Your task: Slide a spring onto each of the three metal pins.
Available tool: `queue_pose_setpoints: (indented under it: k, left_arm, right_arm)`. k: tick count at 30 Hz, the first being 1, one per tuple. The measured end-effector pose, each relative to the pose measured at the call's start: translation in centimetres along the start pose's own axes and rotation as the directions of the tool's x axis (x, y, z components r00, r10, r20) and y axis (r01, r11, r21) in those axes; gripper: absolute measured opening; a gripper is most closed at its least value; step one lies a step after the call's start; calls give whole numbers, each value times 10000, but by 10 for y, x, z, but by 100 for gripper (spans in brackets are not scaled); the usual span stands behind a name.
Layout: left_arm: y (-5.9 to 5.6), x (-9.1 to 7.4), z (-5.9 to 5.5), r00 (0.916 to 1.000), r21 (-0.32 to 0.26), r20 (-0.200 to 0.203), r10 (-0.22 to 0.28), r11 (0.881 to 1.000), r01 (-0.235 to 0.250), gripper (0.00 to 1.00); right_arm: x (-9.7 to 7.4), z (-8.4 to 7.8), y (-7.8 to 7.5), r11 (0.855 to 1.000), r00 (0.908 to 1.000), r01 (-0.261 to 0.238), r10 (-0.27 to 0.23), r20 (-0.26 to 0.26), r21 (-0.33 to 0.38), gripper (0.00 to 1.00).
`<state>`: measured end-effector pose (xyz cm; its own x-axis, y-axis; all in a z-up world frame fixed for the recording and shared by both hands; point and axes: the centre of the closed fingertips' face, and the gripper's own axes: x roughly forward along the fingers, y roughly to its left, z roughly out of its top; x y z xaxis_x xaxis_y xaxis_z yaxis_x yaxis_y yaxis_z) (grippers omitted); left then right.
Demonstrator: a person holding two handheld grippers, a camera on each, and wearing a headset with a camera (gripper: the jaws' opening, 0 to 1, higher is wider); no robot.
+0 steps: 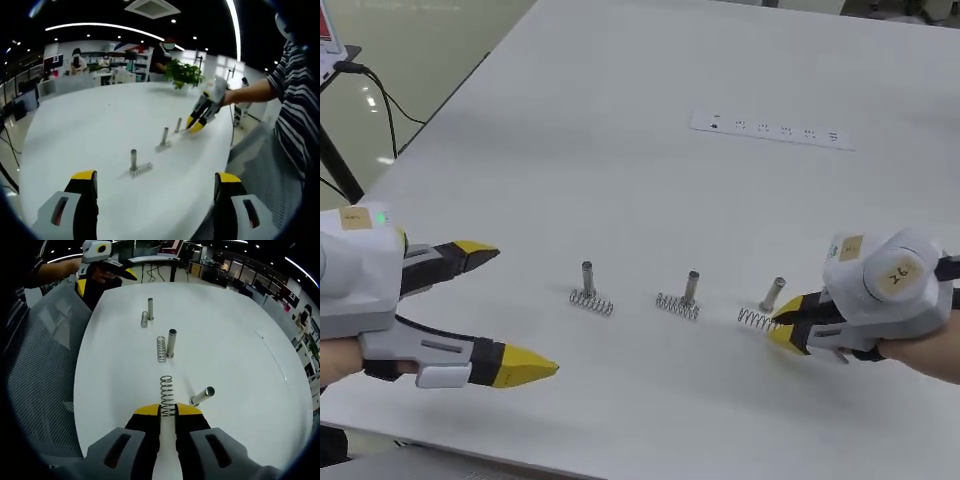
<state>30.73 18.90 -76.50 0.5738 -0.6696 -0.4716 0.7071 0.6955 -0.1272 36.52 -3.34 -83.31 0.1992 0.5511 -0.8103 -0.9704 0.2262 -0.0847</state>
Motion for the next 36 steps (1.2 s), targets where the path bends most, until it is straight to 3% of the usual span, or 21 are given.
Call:
queue_pose_setpoints:
  k: [12,19,29,36]
  left_arm:
    - [-26,13,4,9943,62,20,-1063,9943,1063,87]
    - [-45,29,6,9762,432,-361,-2137,9756,2152,79]
    - [-69,58,17,9477,966,-616,-3131,9432,3179,62]
    - [-87,81,26,9296,1402,-611,-3635,9190,3685,52]
  right_arm:
    - [-10,14,22,9976,9994,-249,265,228,-643,7]
    - [-14,20,35,9933,9987,-443,469,220,-1064,7]
    - [-16,31,49,9829,9982,-538,575,158,-1761,7]
    - [-16,37,53,9803,9973,-641,698,244,-1867,7]
